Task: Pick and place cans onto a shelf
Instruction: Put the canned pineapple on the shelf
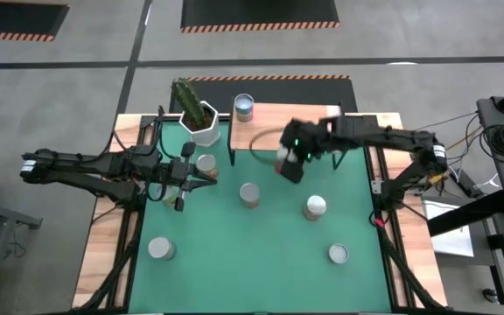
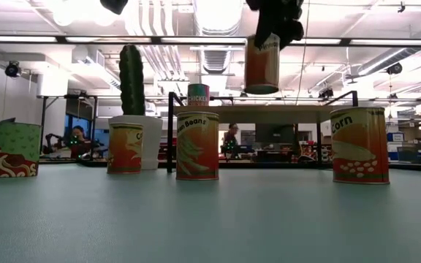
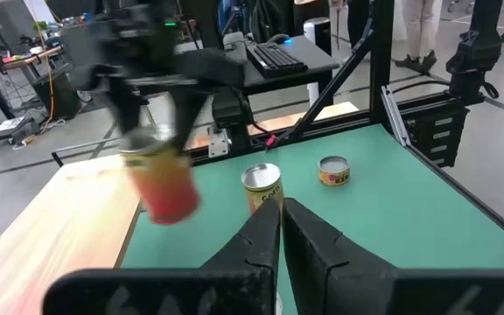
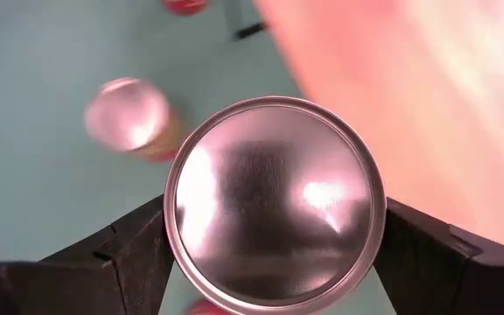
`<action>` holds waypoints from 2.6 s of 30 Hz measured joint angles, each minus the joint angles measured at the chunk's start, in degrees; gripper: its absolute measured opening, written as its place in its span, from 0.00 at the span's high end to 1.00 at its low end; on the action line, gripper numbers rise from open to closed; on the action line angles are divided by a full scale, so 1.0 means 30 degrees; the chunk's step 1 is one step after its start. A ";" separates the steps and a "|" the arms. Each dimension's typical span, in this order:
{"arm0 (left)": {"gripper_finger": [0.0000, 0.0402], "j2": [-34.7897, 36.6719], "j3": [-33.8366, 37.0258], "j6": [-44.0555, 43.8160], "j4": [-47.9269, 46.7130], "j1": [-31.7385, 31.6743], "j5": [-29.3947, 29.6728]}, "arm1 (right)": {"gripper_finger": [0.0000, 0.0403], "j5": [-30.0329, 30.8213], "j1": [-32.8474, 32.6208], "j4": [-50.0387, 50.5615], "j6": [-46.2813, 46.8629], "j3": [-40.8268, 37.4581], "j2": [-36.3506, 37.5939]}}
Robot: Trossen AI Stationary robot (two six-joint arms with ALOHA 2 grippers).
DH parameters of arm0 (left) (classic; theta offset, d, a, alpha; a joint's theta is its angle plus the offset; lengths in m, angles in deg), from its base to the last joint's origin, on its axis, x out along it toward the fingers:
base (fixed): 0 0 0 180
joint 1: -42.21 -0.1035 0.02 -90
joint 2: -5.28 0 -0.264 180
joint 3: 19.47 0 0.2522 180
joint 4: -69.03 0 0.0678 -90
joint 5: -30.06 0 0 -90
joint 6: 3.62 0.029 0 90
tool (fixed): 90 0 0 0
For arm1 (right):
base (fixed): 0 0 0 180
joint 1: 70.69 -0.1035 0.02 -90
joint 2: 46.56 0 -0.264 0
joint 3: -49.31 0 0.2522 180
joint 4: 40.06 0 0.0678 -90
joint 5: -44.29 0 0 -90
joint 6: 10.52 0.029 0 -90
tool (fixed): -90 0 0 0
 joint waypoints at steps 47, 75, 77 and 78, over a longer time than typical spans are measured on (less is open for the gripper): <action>1.00 0.0000 0.0000 0.0138 -0.0110 0.0000 -0.0005 | 0.22 -0.1704 1.2892 0.0354 -0.3954 0.0127 0.0000; 1.00 -0.0003 0.0000 0.0138 -0.0233 -0.0004 -0.0007 | 0.22 -0.1559 1.2892 -0.0608 -0.3961 -0.0792 -0.0029; 1.00 0.0000 0.0000 0.0138 -0.0233 0.0000 -0.0007 | 0.21 -0.1566 1.2892 -0.0608 -0.3954 -0.0798 -0.0029; 1.00 0.0000 0.0000 0.0138 -0.0226 -0.0007 -0.0007 | 0.20 -0.1566 1.2892 -0.0608 -0.3960 -0.0798 -0.0029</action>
